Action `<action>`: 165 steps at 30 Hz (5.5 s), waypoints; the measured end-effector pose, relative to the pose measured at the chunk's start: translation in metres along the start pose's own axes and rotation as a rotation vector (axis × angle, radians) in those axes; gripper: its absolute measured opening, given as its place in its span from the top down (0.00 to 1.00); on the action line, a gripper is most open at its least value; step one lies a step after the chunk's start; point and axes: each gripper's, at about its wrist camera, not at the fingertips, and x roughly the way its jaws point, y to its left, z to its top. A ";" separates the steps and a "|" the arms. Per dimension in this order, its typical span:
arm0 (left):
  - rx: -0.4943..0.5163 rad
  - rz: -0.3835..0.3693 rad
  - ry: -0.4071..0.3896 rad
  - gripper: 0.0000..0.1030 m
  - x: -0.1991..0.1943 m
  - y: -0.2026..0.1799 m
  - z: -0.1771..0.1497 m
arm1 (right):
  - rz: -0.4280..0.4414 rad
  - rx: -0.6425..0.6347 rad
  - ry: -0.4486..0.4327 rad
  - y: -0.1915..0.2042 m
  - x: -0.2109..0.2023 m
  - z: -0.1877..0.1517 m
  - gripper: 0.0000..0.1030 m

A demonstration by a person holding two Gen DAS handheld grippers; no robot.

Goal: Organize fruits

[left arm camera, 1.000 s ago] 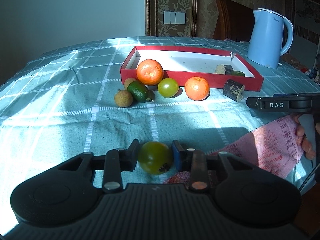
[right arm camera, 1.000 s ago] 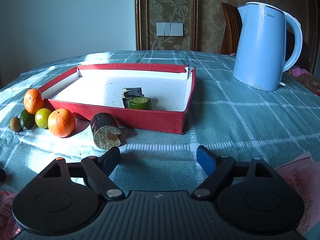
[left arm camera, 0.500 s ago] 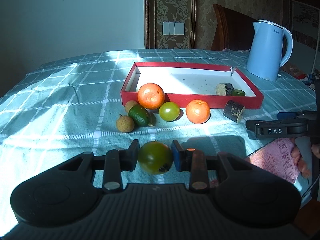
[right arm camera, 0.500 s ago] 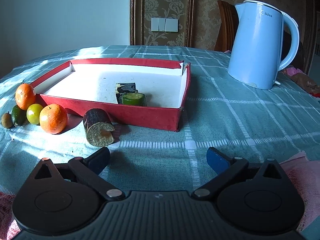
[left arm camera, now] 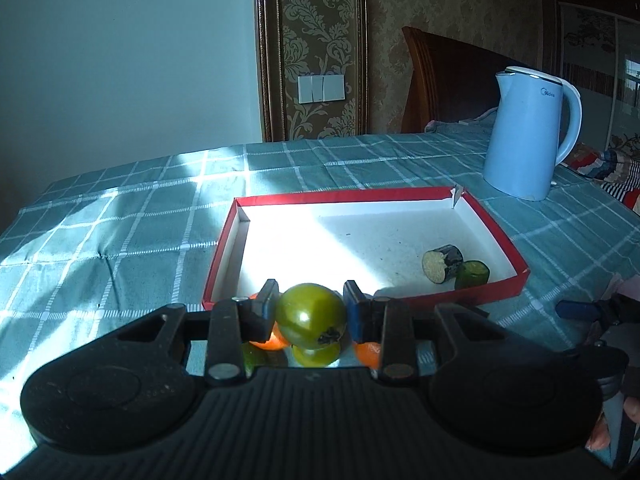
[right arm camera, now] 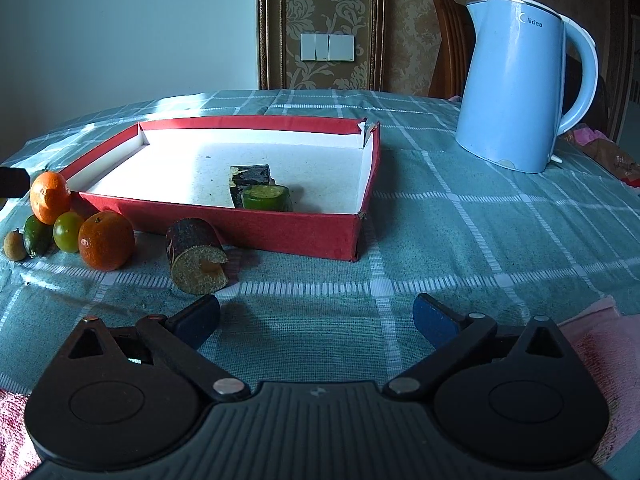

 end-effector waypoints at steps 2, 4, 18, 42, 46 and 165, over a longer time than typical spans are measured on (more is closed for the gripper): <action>0.008 0.005 -0.001 0.70 0.013 -0.002 0.009 | 0.001 0.001 0.000 0.000 0.000 0.000 0.00; 0.011 0.007 0.015 0.70 0.032 -0.003 0.020 | 0.001 0.001 0.000 0.000 0.000 0.000 0.00; 0.030 0.003 0.151 0.69 0.143 0.001 0.042 | 0.008 0.010 0.003 -0.002 0.001 0.000 0.00; 0.109 0.050 0.217 0.62 0.169 -0.010 0.041 | 0.007 0.010 0.003 -0.002 0.000 0.000 0.00; 0.115 0.073 0.146 0.56 0.148 -0.007 0.045 | 0.007 0.010 0.003 -0.002 0.000 0.000 0.00; -0.134 0.298 -0.070 0.00 -0.013 0.047 -0.077 | 0.182 -0.133 0.012 0.049 0.017 0.030 0.60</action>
